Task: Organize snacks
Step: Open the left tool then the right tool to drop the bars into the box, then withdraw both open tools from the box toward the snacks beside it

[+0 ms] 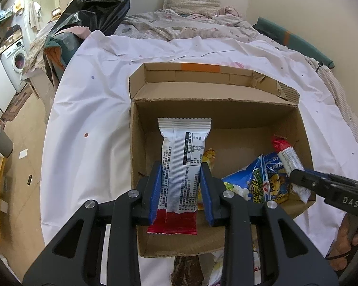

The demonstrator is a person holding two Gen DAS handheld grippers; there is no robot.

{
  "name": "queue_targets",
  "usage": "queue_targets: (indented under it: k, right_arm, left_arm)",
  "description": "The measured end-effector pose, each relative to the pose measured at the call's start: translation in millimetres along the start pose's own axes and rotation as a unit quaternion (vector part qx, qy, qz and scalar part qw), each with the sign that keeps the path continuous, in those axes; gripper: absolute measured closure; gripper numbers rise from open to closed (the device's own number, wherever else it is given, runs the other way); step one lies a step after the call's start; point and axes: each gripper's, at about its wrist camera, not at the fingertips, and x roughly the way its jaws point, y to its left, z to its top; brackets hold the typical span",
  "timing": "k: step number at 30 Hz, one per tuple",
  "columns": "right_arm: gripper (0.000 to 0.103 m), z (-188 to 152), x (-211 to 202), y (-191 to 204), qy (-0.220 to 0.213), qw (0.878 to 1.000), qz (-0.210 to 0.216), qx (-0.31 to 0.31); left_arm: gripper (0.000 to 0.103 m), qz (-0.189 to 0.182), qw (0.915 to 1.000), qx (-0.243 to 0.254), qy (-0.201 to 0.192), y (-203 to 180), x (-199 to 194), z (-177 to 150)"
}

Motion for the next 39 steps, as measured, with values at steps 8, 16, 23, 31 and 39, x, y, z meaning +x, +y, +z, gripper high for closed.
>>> queue_targets:
  k: [8, 16, 23, 31, 39]
  right_arm:
    - [0.068, -1.4, 4.6, -4.6, 0.011, 1.0, -0.009, 0.009]
    - [0.067, -1.4, 5.9, -4.6, 0.014, 1.0, -0.007, 0.009]
    - [0.067, -0.7, 5.1, -3.8, 0.01, 1.0, 0.01, 0.01]
    - [0.042, 1.6, 1.3, -1.1, 0.002, 1.0, 0.018, 0.012]
    - [0.016, 3.3, -0.6, -0.4, -0.002, 0.999, 0.02, 0.025]
  left_arm:
    - [0.075, 0.0, 1.0, -0.006, 0.006, 3.6, 3.3, -1.0]
    - [0.074, -0.008, 0.9999, -0.008, 0.008, 4.4, 4.1, -2.6]
    - [0.02, -0.006, 0.9998, -0.004, -0.019, 0.2, -9.4, -2.0]
    - [0.019, -0.012, 0.9997, -0.017, -0.016, 4.1, -10.6, -0.1]
    - [0.019, -0.014, 0.9992, -0.025, -0.027, 9.0, -14.9, -2.0]
